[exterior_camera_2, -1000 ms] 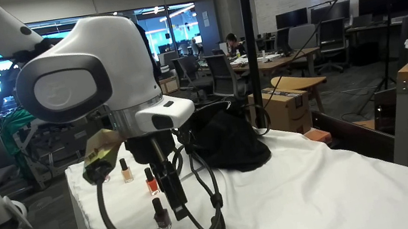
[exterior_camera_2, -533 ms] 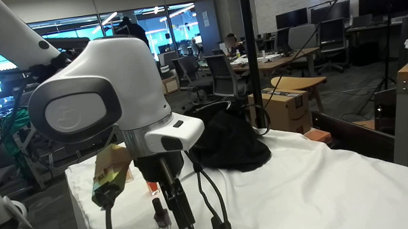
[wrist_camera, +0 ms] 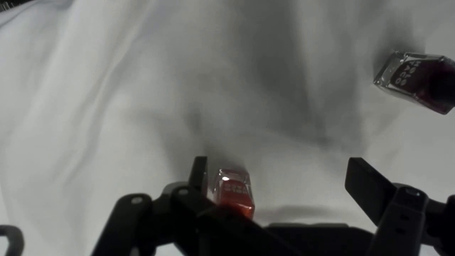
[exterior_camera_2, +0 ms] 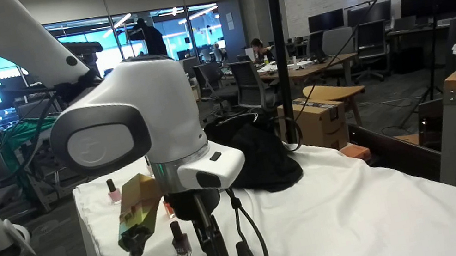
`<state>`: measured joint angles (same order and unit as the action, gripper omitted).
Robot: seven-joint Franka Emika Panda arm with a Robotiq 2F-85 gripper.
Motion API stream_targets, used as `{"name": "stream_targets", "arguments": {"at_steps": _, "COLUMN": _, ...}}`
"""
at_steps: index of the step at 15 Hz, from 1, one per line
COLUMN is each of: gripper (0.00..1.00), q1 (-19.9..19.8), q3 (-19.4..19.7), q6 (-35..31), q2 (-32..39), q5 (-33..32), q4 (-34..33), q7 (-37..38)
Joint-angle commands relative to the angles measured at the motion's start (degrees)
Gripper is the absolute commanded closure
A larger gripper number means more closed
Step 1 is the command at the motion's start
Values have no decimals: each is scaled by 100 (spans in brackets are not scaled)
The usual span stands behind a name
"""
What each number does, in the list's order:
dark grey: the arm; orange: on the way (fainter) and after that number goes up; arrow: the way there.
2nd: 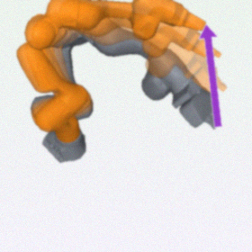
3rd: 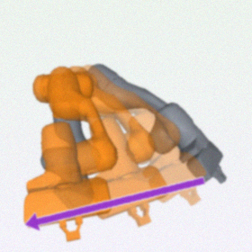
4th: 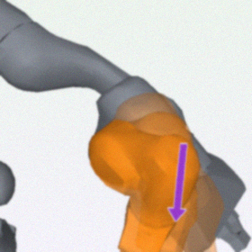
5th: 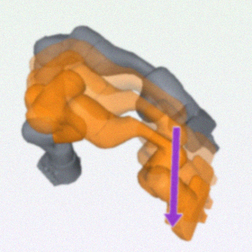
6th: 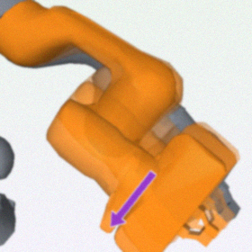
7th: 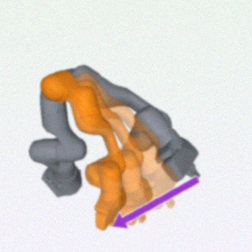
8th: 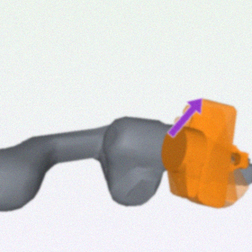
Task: Place the nail polish bottles inside the black bag from right to left
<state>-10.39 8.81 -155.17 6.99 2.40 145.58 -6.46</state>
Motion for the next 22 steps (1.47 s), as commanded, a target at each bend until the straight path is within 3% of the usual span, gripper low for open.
{"name": "stream_targets", "arguments": {"at_steps": 1, "gripper": 0, "q1": -175, "q3": -48, "q6": -83, "q2": 421, "q5": 425, "q4": -380, "q7": -400}}
{"name": "stream_targets", "arguments": {"at_steps": 6, "gripper": 0, "q1": -348, "q3": -146, "q6": -16, "q2": 846, "q5": 692, "q4": -709, "q7": -650}}
{"name": "stream_targets", "arguments": {"at_steps": 11, "gripper": 0, "q1": -363, "q3": -188, "q6": 21, "q2": 1152, "q5": 562, "q4": -905, "q7": -558}}
{"name": "stream_targets", "arguments": {"at_steps": 22, "gripper": 0, "q1": -354, "q3": -59, "q6": 22, "q2": 510, "q5": 378, "q4": -717, "q7": -543}}
